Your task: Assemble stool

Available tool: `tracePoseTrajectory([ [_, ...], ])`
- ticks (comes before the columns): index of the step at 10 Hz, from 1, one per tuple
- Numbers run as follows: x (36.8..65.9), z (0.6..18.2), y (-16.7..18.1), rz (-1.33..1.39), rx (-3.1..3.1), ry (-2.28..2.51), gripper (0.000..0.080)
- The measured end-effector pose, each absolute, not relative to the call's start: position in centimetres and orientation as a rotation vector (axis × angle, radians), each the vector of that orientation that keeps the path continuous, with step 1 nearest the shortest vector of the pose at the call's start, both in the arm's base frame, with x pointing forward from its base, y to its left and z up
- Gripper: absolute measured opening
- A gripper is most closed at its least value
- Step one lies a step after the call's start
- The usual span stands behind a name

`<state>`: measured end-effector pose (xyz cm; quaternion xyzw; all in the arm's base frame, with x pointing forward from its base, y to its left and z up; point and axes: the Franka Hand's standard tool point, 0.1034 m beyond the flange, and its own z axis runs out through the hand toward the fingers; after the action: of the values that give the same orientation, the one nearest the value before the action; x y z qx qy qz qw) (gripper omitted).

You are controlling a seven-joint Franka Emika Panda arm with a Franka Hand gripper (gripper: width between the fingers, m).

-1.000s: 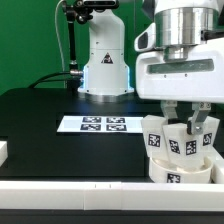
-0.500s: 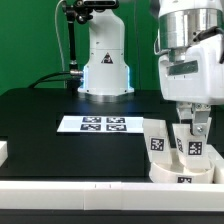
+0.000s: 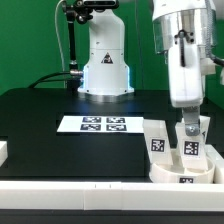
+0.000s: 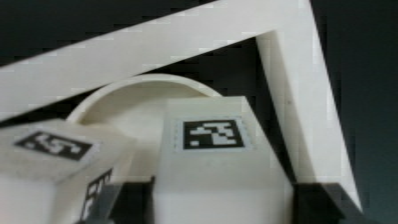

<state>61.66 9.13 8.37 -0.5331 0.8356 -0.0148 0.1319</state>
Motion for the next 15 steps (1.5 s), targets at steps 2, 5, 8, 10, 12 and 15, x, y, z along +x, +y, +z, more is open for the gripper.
tracePoseTrajectory([
  [2, 61.6, 8.4, 9.0, -0.031, -1.498, 2.459, 0.0337],
  [5, 61.6, 8.9, 9.1, -0.005, -1.614, 2.401, 0.0434],
  [8, 62.3, 11.0, 9.1, -0.011, -1.783, 2.254, 0.0639],
  [10, 62.2, 10.7, 9.0, -0.039, -1.961, 2.108, 0.0649],
  [12, 61.9, 10.3, 9.3, -0.085, -2.292, 1.848, 0.0649],
  [15, 62.2, 10.9, 10.0, -0.107, -2.664, 1.412, 0.0649],
])
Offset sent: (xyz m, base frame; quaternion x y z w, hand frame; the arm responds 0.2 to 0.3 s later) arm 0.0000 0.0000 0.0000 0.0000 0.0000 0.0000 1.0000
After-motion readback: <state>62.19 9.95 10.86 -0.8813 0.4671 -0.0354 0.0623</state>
